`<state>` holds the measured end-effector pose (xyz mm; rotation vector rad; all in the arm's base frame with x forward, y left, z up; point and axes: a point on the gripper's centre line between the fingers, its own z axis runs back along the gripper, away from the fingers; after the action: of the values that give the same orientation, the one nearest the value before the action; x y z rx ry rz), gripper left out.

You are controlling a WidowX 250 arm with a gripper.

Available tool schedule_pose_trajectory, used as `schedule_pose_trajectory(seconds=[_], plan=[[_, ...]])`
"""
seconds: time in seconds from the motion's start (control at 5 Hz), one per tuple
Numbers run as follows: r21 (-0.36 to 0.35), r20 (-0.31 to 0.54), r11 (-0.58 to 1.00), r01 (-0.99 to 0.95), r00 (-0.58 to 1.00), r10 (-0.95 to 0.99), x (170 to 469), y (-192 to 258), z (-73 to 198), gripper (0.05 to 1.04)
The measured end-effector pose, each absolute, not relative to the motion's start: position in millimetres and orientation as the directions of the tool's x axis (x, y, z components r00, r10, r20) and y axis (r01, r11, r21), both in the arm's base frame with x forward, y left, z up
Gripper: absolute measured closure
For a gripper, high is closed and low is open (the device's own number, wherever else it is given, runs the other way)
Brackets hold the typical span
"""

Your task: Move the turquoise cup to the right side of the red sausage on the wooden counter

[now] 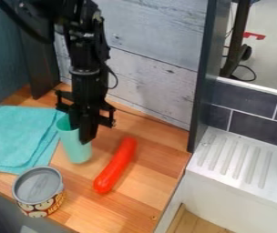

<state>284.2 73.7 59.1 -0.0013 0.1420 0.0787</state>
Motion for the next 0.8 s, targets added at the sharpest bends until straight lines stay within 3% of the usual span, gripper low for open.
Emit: schedule_pose_trajectory(seconds=[0.4, 0.8], plan=[[0.055, 0.009, 0.971, 0.231, 0.973, -0.232, 345.9, 10.2, 114.0, 0.985], [-0.013, -0.1, 0.922, 0.388, 0.917, -0.387, 347.5, -14.6, 75.9, 0.985]])
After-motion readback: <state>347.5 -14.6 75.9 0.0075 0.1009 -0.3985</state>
